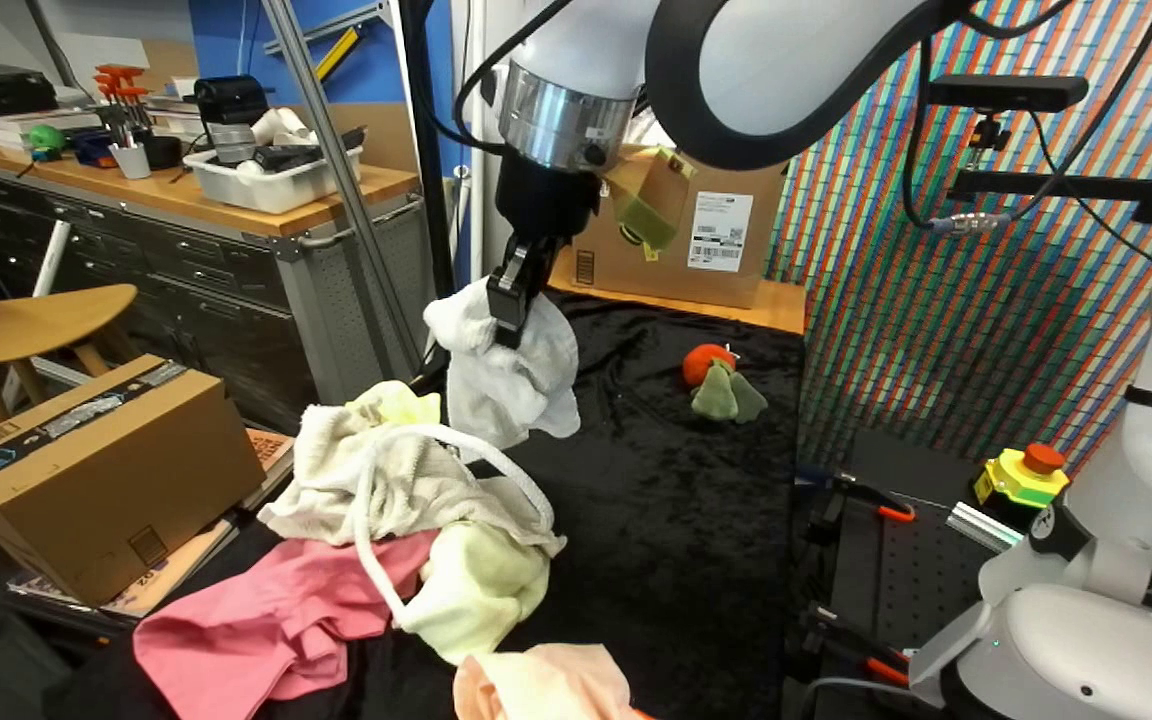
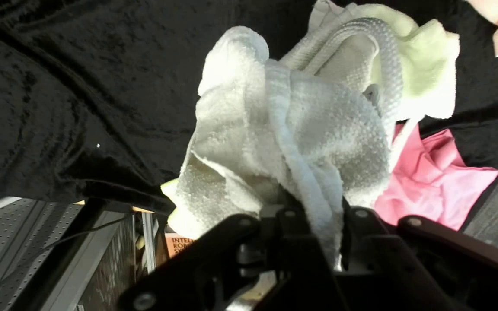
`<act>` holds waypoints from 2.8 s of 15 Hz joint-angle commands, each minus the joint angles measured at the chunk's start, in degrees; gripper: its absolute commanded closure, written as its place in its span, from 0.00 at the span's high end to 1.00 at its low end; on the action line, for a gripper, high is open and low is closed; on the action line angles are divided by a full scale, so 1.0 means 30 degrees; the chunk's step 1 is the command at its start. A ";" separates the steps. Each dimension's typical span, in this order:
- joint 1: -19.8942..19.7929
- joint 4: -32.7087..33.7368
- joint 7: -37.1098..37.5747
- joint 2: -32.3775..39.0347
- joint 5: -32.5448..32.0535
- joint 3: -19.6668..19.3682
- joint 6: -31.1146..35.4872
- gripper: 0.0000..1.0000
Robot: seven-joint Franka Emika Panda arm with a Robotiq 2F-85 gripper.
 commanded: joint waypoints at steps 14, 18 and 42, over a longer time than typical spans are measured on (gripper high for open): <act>0.2933 0.2445 0.5085 0.4336 -0.4442 0.1051 -0.0576 0.05; 0.3178 0.2795 0.5271 0.5171 -0.4392 0.0675 -0.0591 0.05; 0.5084 0.4872 1.0421 0.7740 -0.6498 -0.2098 -0.1207 0.84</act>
